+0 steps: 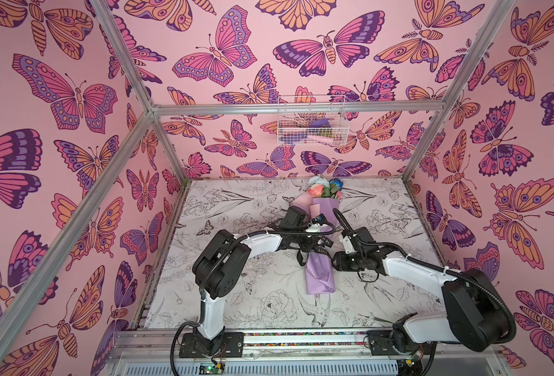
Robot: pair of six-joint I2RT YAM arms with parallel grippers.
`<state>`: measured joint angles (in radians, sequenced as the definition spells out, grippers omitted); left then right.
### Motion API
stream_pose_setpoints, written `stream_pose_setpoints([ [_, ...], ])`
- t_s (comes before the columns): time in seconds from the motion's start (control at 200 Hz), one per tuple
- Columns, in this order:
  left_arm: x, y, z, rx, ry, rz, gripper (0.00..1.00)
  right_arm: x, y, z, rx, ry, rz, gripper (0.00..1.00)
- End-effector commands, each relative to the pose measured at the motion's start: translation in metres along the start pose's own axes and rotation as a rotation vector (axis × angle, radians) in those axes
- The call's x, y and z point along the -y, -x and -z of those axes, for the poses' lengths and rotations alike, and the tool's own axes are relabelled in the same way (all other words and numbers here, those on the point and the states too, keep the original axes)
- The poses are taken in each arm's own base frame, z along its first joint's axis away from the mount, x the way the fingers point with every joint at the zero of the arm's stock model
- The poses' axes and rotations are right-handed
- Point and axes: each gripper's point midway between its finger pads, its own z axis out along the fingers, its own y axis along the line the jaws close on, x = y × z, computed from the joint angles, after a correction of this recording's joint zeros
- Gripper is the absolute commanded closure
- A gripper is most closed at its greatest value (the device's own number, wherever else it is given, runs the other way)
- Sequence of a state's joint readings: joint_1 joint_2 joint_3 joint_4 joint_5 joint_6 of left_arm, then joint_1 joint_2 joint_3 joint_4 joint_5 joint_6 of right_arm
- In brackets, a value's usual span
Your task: Tie the bouquet of fake flowers
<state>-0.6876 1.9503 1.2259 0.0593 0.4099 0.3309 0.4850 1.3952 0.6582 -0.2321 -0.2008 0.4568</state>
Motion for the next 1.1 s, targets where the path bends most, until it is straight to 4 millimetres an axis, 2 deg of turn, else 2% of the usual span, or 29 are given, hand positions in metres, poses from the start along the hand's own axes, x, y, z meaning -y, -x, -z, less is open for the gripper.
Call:
stream_pose_setpoints([
  [0.0, -0.001, 0.009, 0.008, 0.028, 0.011, -0.001, 1.00, -0.006, 0.010, -0.002, 0.034, -0.023, 0.040, 0.49],
  [0.135, -0.002, 0.010, 0.009, 0.029, 0.017, -0.002, 1.00, -0.016, 0.013, -0.006, 0.035, -0.034, 0.092, 0.48],
  [0.27, -0.002, 0.010, 0.010, 0.029, 0.014, -0.001, 1.00, -0.016, 0.018, -0.010, 0.047, -0.058, 0.103, 0.48],
  [0.461, -0.002, 0.007, 0.010, 0.023, 0.016, 0.005, 1.00, -0.016, 0.031, -0.012, 0.099, -0.077, 0.107, 0.56],
  [0.596, -0.004, 0.004, 0.012, 0.015, 0.038, 0.021, 1.00, -0.023, 0.041, -0.012, 0.140, -0.050, 0.110, 0.60],
  [0.796, -0.007, 0.005, 0.016, 0.032, 0.068, 0.047, 1.00, -0.026, 0.045, -0.018, 0.154, -0.033, 0.104, 0.66],
  [0.956, -0.008, 0.012, 0.022, 0.071, 0.084, 0.071, 1.00, -0.028, 0.049, -0.020, 0.172, -0.023, 0.094, 0.66],
  [1.096, -0.006, 0.011, 0.024, 0.078, 0.083, 0.086, 1.00, -0.028, 0.056, -0.020, 0.206, -0.023, 0.072, 0.76],
])
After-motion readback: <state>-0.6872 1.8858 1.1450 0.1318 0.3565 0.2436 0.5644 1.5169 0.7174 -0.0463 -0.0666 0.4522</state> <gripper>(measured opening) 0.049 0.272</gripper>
